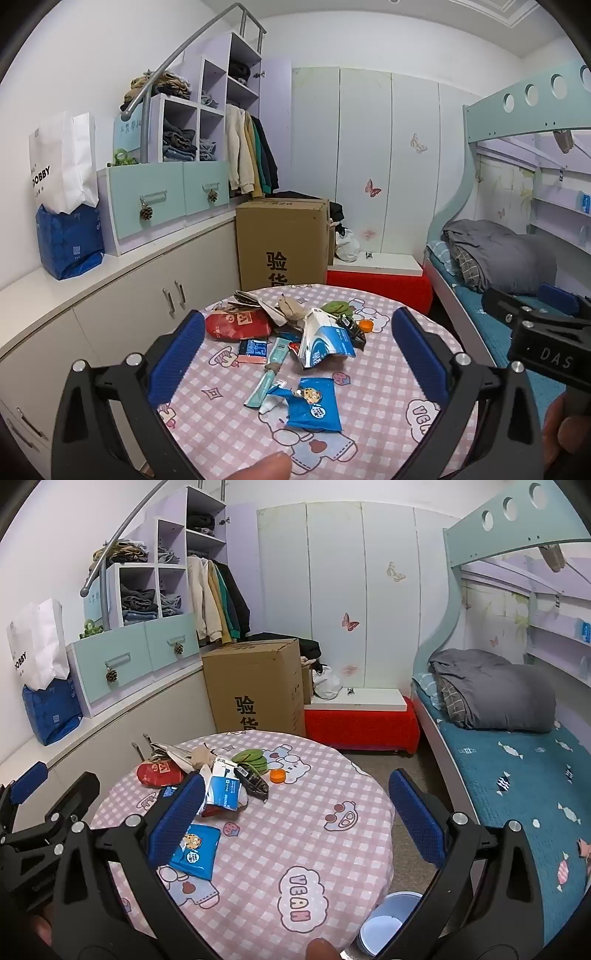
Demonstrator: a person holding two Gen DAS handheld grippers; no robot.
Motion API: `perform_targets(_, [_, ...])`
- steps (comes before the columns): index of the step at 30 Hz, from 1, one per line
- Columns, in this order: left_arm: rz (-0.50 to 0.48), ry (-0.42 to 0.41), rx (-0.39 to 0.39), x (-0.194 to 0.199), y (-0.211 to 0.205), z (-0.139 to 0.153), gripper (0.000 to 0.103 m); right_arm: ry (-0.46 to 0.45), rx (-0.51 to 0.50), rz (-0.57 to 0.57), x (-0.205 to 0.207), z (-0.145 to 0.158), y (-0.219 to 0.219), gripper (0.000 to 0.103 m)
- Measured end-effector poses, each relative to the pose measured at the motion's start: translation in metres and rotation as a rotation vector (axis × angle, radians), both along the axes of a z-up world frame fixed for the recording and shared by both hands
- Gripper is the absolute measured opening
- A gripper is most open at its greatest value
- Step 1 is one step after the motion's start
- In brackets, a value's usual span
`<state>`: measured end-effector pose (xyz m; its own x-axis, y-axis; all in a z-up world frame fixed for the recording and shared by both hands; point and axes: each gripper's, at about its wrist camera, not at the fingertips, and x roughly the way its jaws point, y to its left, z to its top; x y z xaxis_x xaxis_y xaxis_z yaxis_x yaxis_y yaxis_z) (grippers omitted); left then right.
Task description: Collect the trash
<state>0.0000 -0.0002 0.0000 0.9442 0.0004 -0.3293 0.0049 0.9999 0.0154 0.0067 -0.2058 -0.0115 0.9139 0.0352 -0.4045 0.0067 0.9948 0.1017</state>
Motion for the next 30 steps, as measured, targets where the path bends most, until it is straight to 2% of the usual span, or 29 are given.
perform_targets(30, [0.006, 0.022, -0.019, 0.0065, 0.0023, -0.0081, 0.099, 0.0, -0.004, 0.003, 0.0037, -0.0022, 0.0005, 0.097])
